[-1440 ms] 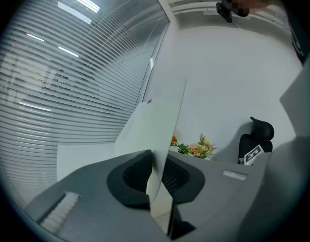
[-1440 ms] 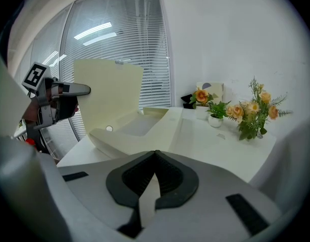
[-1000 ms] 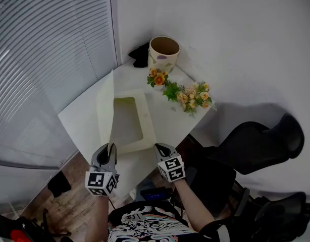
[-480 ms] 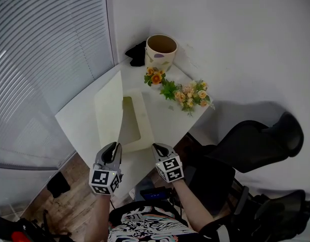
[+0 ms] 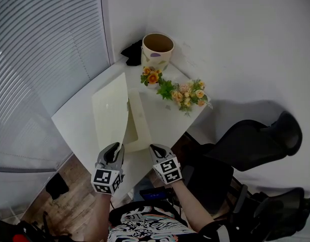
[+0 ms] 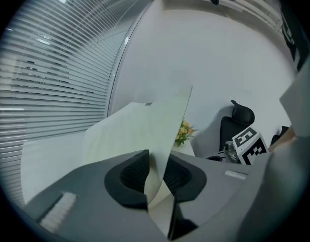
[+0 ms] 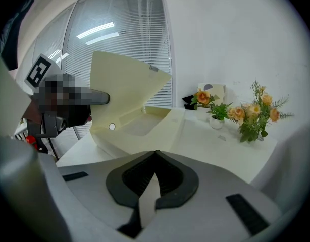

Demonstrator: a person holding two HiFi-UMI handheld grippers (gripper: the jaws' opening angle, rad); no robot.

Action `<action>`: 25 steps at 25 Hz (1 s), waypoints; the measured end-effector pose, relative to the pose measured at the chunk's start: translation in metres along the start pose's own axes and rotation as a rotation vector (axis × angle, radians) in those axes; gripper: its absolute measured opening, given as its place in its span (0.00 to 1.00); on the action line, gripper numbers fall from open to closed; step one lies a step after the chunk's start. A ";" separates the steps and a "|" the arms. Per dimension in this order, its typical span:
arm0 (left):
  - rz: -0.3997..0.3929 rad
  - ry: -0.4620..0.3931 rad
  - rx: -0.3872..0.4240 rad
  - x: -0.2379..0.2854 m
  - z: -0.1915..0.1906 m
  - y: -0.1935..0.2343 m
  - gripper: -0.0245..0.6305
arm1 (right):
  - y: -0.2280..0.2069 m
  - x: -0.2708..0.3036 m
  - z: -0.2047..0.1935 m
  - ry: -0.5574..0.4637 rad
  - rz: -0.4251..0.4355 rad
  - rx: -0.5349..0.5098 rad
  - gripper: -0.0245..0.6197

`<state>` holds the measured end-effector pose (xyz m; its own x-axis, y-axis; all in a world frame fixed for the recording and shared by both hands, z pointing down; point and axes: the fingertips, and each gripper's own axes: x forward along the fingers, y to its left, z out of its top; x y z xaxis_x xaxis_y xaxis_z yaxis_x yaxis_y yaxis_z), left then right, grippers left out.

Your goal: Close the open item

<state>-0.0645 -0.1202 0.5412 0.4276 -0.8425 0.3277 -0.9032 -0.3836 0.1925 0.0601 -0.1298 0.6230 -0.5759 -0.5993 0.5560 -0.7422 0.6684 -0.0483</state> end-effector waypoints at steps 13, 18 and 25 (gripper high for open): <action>-0.031 0.070 0.018 0.021 -0.013 -0.011 0.14 | 0.000 0.000 0.001 -0.002 0.010 0.010 0.04; -0.042 0.110 0.038 0.028 -0.020 -0.014 0.15 | 0.000 -0.001 0.000 0.002 0.012 0.013 0.04; -0.056 0.184 0.075 0.036 -0.032 -0.016 0.15 | 0.001 -0.001 0.000 0.002 0.010 0.011 0.04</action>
<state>-0.0334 -0.1327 0.5795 0.4706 -0.7383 0.4831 -0.8750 -0.4611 0.1477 0.0599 -0.1287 0.6228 -0.5827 -0.5914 0.5574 -0.7399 0.6697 -0.0630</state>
